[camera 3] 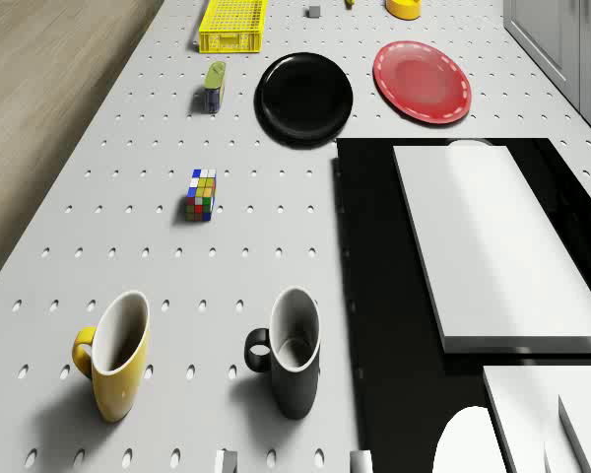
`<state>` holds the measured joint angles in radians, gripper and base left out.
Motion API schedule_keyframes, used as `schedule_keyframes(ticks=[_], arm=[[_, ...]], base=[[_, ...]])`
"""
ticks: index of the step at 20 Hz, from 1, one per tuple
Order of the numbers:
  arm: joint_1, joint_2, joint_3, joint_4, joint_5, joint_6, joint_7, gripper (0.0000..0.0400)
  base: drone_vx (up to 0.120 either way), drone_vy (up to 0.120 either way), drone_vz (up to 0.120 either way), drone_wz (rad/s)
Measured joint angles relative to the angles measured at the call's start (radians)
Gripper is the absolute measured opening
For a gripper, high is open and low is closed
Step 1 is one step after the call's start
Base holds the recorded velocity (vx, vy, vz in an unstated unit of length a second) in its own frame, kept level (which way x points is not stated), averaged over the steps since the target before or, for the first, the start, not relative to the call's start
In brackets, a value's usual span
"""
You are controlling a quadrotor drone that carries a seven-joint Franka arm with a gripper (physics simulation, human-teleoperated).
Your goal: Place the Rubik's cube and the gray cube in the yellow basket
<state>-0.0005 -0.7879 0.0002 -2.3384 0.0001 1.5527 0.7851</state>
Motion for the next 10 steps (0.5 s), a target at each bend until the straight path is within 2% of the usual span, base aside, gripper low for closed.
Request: schedule_keyframes(ticks=[6, 10], arm=[[-0.003, 0.025, 0.001, 0.128, 0.001, -0.098, -0.002, 0.0400], [-0.004, 0.053, 0.002, 0.206, 0.002, -0.145, -0.002, 0.0400]], base=[[0.000, 0.007, 0.000, 0.000], [0.000, 0.120, 0.000, 0.000]])
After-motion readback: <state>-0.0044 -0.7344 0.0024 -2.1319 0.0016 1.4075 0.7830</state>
